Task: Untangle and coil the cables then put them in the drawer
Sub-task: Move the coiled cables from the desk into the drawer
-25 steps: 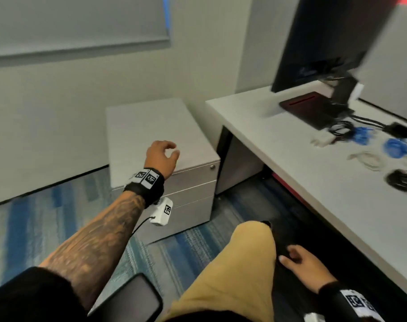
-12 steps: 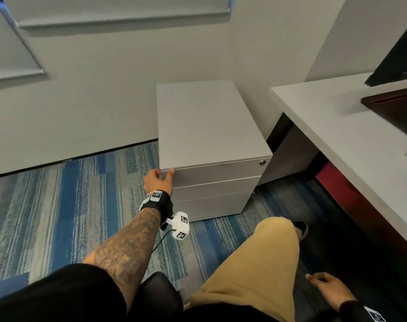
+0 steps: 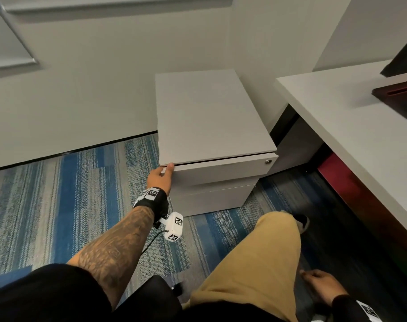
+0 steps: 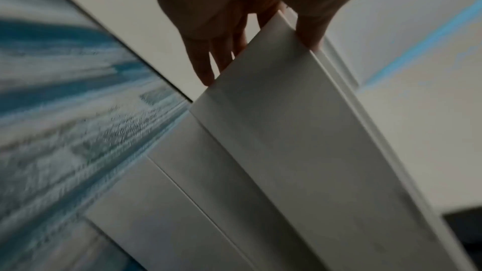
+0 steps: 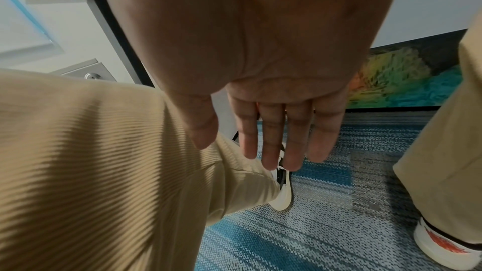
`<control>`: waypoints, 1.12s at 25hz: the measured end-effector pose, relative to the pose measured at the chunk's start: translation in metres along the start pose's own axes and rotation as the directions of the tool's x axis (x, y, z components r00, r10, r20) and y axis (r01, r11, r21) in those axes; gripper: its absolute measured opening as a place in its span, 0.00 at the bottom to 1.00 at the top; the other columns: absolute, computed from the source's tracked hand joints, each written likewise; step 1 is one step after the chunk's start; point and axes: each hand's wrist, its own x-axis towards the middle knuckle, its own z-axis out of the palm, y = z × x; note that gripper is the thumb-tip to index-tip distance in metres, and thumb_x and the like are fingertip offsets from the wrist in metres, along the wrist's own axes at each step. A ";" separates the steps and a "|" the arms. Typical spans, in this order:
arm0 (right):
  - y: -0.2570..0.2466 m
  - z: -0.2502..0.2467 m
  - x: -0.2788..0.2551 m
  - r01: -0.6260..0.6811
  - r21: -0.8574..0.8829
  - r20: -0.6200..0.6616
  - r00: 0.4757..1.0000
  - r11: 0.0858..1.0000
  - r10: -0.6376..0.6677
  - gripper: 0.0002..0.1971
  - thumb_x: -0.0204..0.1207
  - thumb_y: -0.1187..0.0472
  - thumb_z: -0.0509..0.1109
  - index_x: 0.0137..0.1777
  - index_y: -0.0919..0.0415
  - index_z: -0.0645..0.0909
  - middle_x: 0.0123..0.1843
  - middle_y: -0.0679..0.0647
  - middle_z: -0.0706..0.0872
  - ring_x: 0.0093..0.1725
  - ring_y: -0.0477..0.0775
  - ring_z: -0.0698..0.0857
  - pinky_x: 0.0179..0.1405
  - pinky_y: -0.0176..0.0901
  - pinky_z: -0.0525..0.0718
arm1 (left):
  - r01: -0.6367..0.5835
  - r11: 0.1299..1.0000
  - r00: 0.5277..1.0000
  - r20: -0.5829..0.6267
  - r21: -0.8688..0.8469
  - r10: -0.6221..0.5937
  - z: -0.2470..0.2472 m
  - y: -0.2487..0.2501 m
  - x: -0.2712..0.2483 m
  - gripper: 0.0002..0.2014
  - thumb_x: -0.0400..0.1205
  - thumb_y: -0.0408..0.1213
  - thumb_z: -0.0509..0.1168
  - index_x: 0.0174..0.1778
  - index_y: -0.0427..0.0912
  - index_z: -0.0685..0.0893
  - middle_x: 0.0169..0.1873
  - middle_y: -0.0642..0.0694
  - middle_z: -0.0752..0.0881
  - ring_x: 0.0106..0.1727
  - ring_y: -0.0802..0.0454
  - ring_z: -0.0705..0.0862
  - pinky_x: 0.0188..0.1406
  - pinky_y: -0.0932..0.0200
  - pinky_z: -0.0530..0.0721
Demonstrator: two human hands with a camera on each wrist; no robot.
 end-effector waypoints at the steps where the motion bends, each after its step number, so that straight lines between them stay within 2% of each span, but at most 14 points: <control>1: 0.002 0.001 0.003 0.009 0.007 -0.003 1.000 1.000 -0.009 0.18 0.81 0.45 0.72 0.57 0.59 0.87 0.61 0.59 0.88 0.61 0.60 0.85 0.67 0.49 0.80 | -0.011 1.000 1.000 -0.002 -0.017 0.011 0.001 0.002 0.000 0.26 0.83 0.57 0.65 0.67 0.40 0.84 0.59 0.38 0.85 0.61 0.40 0.83 0.63 0.51 0.79; 5: 0.010 0.006 0.013 0.051 0.041 0.017 0.999 0.998 -0.051 0.18 0.81 0.45 0.72 0.57 0.61 0.88 0.54 0.57 0.88 0.56 0.59 0.85 0.60 0.48 0.80 | -0.027 1.000 0.999 -0.028 0.012 0.027 0.004 0.008 -0.010 0.21 0.85 0.55 0.63 0.60 0.41 0.86 0.49 0.42 0.85 0.53 0.43 0.82 0.53 0.57 0.75; 7: 0.012 0.009 0.020 0.051 0.052 0.028 0.998 0.997 -0.052 0.20 0.81 0.44 0.72 0.58 0.61 0.87 0.52 0.56 0.86 0.51 0.57 0.82 0.54 0.48 0.78 | -0.028 0.999 0.999 -0.039 0.023 0.029 0.005 0.007 -0.010 0.21 0.85 0.56 0.62 0.60 0.41 0.85 0.48 0.44 0.84 0.52 0.44 0.81 0.54 0.57 0.75; 10: 0.017 0.012 0.024 0.058 0.067 0.024 0.998 0.996 -0.059 0.18 0.81 0.45 0.72 0.53 0.62 0.88 0.50 0.57 0.86 0.50 0.57 0.83 0.56 0.50 0.80 | -0.038 0.998 0.999 -0.035 0.056 0.040 0.004 0.008 -0.010 0.23 0.84 0.59 0.62 0.57 0.41 0.86 0.48 0.44 0.84 0.52 0.44 0.81 0.56 0.55 0.77; 14: 0.024 0.014 0.031 0.069 0.131 -0.011 0.998 0.989 -0.068 0.23 0.78 0.43 0.75 0.58 0.65 0.87 0.47 0.54 0.83 0.49 0.56 0.81 0.56 0.48 0.78 | -0.004 0.973 1.000 -0.006 0.230 0.006 -0.002 -0.001 -0.016 0.21 0.85 0.55 0.62 0.36 0.41 0.82 0.34 0.40 0.82 0.40 0.43 0.80 0.51 0.47 0.84; 15: 0.025 0.013 0.030 0.073 0.143 -0.009 0.997 0.987 -0.072 0.24 0.78 0.42 0.74 0.58 0.64 0.87 0.49 0.55 0.83 0.52 0.57 0.82 0.58 0.48 0.78 | -0.039 0.928 0.998 0.061 0.370 0.018 -0.010 0.003 -0.022 0.21 0.85 0.54 0.62 0.34 0.42 0.81 0.33 0.40 0.82 0.39 0.43 0.82 0.50 0.46 0.85; 17: 0.029 0.013 0.032 0.062 0.173 -0.010 0.998 0.983 -0.062 0.24 0.77 0.40 0.74 0.61 0.60 0.85 0.54 0.54 0.82 0.57 0.57 0.82 0.60 0.47 0.77 | -0.199 0.672 0.969 0.245 0.713 0.026 -0.018 0.032 -0.030 0.22 0.85 0.56 0.61 0.35 0.41 0.84 0.36 0.41 0.86 0.43 0.41 0.86 0.51 0.49 0.86; 18: 0.030 0.013 0.029 0.059 0.186 -0.003 0.998 0.981 -0.059 0.24 0.77 0.39 0.73 0.61 0.58 0.85 0.55 0.53 0.80 0.56 0.56 0.81 0.56 0.46 0.75 | -0.298 0.552 0.947 0.316 0.779 0.065 -0.013 0.055 -0.035 0.23 0.85 0.57 0.61 0.36 0.41 0.84 0.37 0.42 0.87 0.44 0.41 0.87 0.49 0.52 0.85; 20: 0.031 0.014 0.027 0.073 0.188 0.003 0.997 0.979 -0.075 0.20 0.78 0.40 0.72 0.56 0.56 0.84 0.53 0.52 0.80 0.52 0.53 0.80 0.46 0.41 0.73 | -0.517 0.470 0.847 0.509 0.715 0.157 0.019 0.112 -0.055 0.23 0.83 0.59 0.62 0.33 0.43 0.82 0.33 0.45 0.84 0.41 0.43 0.84 0.44 0.56 0.80; 22: 0.031 0.014 0.022 0.090 0.200 0.006 0.996 0.976 -0.093 0.17 0.78 0.40 0.72 0.51 0.55 0.83 0.49 0.50 0.79 0.44 0.48 0.78 0.37 0.38 0.70 | -0.681 0.500 0.691 0.696 0.535 0.195 0.077 0.155 -0.089 0.20 0.80 0.58 0.67 0.33 0.45 0.81 0.31 0.48 0.84 0.39 0.46 0.83 0.44 0.55 0.81; 24: 0.031 0.009 0.012 0.107 0.223 -0.011 0.994 0.969 -0.107 0.18 0.80 0.41 0.71 0.49 0.57 0.83 0.50 0.51 0.81 0.43 0.49 0.79 0.35 0.37 0.70 | -0.769 0.465 0.534 0.841 0.439 0.089 0.143 0.171 -0.130 0.17 0.77 0.57 0.71 0.39 0.46 0.85 0.34 0.49 0.86 0.37 0.49 0.84 0.40 0.58 0.83; 26: 0.033 0.003 -0.001 0.114 0.247 -0.041 0.993 0.962 -0.107 0.17 0.82 0.44 0.70 0.47 0.59 0.85 0.48 0.54 0.86 0.45 0.53 0.82 0.38 0.40 0.73 | -0.848 0.343 0.415 0.909 0.403 -0.042 0.195 0.162 -0.164 0.14 0.77 0.52 0.72 0.40 0.43 0.86 0.33 0.47 0.86 0.29 0.51 0.81 0.26 0.65 0.77; 27: 0.037 0.001 -0.006 0.113 0.281 -0.048 0.993 0.953 -0.104 0.16 0.83 0.45 0.70 0.47 0.59 0.85 0.47 0.56 0.87 0.45 0.54 0.83 0.40 0.41 0.74 | -0.901 0.236 0.357 0.932 0.363 -0.069 0.214 0.154 -0.177 0.12 0.77 0.48 0.71 0.36 0.43 0.85 0.31 0.46 0.84 0.27 0.49 0.78 0.23 0.67 0.73; 28: 0.040 -0.002 -0.013 0.105 0.312 -0.049 0.994 0.944 -0.094 0.16 0.83 0.46 0.69 0.46 0.60 0.85 0.45 0.56 0.86 0.43 0.54 0.83 0.39 0.41 0.74 | -0.933 0.117 0.333 0.940 0.340 -0.079 0.227 0.147 -0.187 0.11 0.75 0.46 0.70 0.32 0.43 0.83 0.28 0.45 0.83 0.26 0.46 0.78 0.23 0.65 0.73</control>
